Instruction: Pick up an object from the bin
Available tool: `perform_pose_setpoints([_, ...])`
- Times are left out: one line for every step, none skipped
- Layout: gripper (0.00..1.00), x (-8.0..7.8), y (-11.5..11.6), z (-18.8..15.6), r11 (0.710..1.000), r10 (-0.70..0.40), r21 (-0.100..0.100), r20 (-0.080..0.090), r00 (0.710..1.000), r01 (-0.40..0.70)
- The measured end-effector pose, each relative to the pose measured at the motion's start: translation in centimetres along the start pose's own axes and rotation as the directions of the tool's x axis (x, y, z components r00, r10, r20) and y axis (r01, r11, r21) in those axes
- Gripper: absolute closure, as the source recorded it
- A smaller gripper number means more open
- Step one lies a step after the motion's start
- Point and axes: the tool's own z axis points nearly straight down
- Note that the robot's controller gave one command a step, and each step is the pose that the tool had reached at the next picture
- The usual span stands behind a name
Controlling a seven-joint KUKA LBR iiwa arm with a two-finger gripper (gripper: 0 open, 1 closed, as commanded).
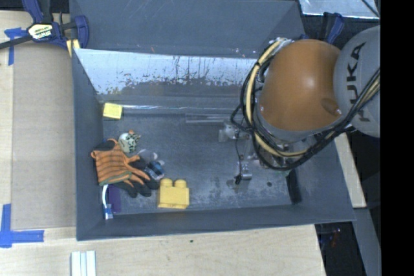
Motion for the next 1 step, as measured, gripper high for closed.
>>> perform_pose_setpoints([0.0, -0.15, -0.01, -0.25, 1.0, 0.001, 0.0, 0.006, 1.0, -0.001])
